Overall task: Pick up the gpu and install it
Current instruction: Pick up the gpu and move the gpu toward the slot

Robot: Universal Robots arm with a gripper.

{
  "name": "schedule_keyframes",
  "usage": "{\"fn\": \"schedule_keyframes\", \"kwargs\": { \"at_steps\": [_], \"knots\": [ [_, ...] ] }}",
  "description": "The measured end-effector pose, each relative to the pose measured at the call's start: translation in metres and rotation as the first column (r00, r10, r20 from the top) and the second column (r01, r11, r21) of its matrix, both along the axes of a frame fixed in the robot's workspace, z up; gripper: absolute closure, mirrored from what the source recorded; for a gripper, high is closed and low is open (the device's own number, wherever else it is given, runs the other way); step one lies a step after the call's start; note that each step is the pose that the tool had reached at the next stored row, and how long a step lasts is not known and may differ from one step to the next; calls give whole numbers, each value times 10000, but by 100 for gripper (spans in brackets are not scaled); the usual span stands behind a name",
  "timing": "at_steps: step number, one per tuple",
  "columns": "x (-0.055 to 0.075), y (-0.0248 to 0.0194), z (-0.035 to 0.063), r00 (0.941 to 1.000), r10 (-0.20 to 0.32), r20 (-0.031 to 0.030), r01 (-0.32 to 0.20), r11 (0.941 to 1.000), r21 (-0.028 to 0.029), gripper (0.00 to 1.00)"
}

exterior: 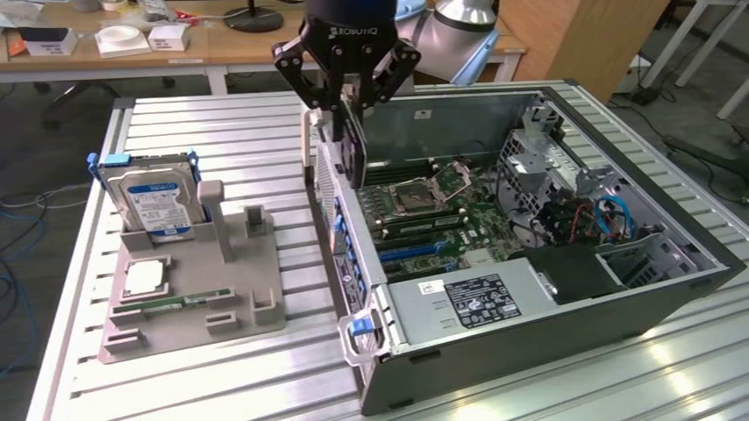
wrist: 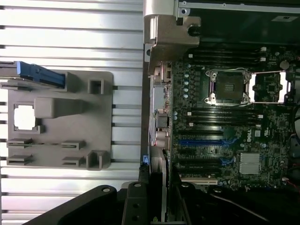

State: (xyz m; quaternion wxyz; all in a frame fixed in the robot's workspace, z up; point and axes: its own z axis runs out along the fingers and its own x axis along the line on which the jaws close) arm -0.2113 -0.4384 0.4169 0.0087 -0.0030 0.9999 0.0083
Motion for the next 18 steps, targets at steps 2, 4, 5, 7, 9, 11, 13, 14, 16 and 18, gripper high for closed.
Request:
{"fn": "schedule_keyframes", "kwargs": {
  "at_steps": [2,4,5,7,9,11,13,14,16,18],
  "knots": [
    [18,0,0,10000,9,-1,-9,10000,0,73],
    [34,0,0,10000,18,-1,-18,10000,0,73],
    [44,0,0,10000,22,-1,-22,10000,-1,73],
    [61,0,0,10000,32,-1,-32,10000,-1,73],
    [79,0,1,10000,41,-1,-41,10000,-1,73],
    [96,0,0,10000,50,0,-50,10000,0,73],
    [115,0,1,10000,60,-1,-60,10000,-1,73],
    [124,0,0,10000,65,-1,-65,10000,0,73],
    [142,0,1,10000,75,-1,-75,10000,-1,73],
    [160,0,0,10000,84,0,-84,10000,-1,73]
  ]
}}
